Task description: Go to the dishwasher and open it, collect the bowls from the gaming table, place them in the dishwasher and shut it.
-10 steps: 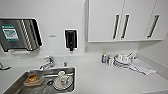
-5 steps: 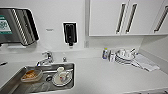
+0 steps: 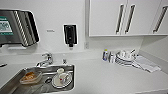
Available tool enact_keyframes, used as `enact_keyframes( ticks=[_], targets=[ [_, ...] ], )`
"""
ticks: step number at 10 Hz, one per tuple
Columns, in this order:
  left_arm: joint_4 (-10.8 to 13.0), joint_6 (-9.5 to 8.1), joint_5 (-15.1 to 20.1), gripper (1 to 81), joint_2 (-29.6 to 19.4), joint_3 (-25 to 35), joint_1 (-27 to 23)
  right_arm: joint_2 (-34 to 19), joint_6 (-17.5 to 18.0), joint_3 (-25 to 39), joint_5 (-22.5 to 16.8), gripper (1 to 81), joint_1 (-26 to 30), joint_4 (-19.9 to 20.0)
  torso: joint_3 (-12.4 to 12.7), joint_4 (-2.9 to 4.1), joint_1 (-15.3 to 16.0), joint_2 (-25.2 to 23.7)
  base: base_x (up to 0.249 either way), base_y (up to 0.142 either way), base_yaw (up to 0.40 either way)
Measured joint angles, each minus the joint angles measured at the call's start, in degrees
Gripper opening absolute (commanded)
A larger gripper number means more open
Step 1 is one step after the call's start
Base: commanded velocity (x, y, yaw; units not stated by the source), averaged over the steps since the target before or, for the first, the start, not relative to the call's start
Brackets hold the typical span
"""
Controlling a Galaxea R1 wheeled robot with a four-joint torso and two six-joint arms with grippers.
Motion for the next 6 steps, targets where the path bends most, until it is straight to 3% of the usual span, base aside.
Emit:
enact_keyframes(
  ticks=[6],
  targets=[
    [0.0, 0.0, 0.4, 81.1, 0.0, 0.1, -0.7, -1.3, 1.5, 2.5, -1.4, 81.1, 2.2, 0.0, 0.0, 0.0, 0.3, -0.5, 0.0, 0.0, 0.0]
  ],
)
